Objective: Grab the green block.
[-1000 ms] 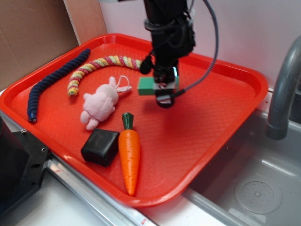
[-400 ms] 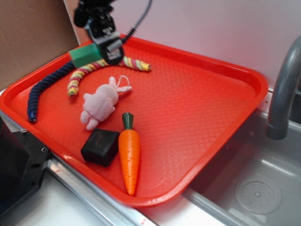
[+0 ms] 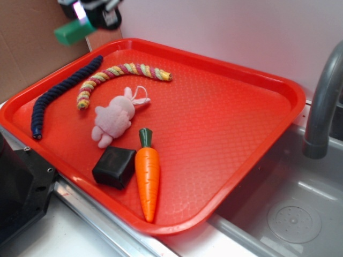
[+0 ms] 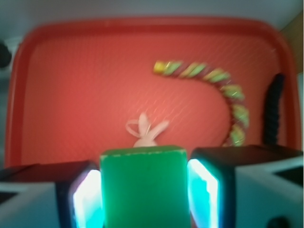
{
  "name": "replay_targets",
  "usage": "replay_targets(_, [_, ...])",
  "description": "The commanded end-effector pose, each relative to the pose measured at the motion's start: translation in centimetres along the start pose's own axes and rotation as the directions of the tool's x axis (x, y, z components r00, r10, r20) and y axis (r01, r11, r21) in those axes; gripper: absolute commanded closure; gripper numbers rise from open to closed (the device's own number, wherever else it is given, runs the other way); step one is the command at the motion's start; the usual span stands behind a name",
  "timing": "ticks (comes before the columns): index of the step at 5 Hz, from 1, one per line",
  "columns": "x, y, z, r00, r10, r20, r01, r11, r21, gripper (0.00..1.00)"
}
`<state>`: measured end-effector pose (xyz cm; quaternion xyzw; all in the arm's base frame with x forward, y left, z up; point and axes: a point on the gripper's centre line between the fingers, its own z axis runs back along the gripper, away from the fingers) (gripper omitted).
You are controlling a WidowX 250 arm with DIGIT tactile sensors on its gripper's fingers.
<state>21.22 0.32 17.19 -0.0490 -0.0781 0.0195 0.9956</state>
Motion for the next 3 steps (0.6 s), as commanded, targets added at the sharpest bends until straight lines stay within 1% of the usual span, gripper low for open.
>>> replay_targets(1, [2.22,-2.30,3.56,0.998,0.029,0.060,-0.033,0.997,0.068,1.00])
replay_targets(2, [2.70,-3.09,3.77,0.998,0.033,0.047,-0.035,0.998,0.049,1.00])
replay_targets(3, [2.86,-3.24,3.67,0.998,0.039,0.043,-0.041,0.998,0.042,1.00])
